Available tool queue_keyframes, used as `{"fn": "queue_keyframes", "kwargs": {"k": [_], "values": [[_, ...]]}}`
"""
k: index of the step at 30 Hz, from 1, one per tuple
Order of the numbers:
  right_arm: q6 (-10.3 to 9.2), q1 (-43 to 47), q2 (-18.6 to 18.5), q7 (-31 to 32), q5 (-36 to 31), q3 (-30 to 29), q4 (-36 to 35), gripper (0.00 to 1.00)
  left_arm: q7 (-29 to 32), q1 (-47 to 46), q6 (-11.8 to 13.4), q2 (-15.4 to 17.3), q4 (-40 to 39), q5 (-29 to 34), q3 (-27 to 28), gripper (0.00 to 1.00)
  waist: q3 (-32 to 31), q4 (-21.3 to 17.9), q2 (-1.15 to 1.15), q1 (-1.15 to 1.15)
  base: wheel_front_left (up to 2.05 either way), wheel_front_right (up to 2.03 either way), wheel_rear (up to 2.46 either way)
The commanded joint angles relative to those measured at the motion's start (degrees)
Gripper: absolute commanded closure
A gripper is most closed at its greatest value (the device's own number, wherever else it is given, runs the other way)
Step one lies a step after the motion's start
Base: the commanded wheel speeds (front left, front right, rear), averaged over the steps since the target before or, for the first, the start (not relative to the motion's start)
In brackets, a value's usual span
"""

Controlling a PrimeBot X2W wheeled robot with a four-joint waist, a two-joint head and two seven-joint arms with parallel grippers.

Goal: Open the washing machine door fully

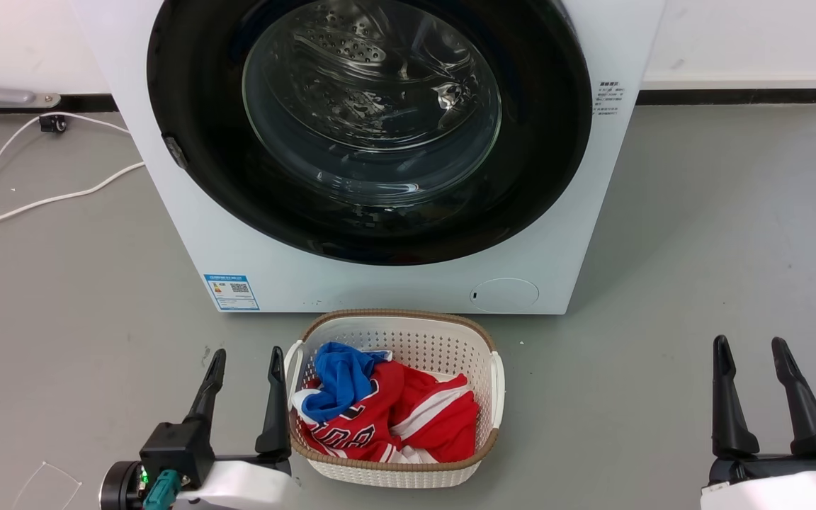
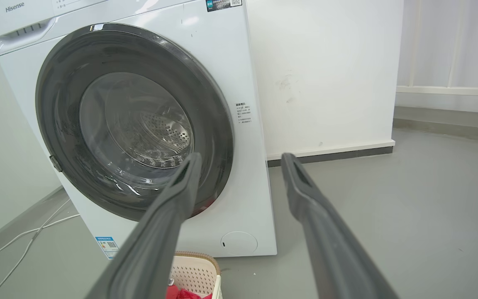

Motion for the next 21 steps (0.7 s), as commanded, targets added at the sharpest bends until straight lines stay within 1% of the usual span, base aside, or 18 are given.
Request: {"fn": "queue_keyframes", "kwargs": {"k": [1, 11, 21], "values": [[0.12, 0.7, 0.1, -0.5, -0.9, 0.0, -0.6, 0.0, -0.5, 0.6, 0.3, -0.1, 0.0, 1.0, -0.2, 0.0, 0.0, 0.0, 0.0, 0.0, 0.0, 0.0, 0.0], [0.06, 1.2, 0.2, -1.4, -4.2, 0.3, -1.2, 0.0, -1.5, 0.9, 0.6, -0.1, 0.8, 3.8, -0.8, 0.0, 0.1, 0.0, 0.0, 0.0, 0.0, 0.0, 0.0], [0.07, 1.1, 0.2, -1.4, -3.3, 0.4, -0.7, 0.0, -1.4, 0.8, 0.7, -0.1, 1.6, 3.1, -0.8, 0.0, 0.1, 0.0, 0.0, 0.0, 0.0, 0.0, 0.0]]}}
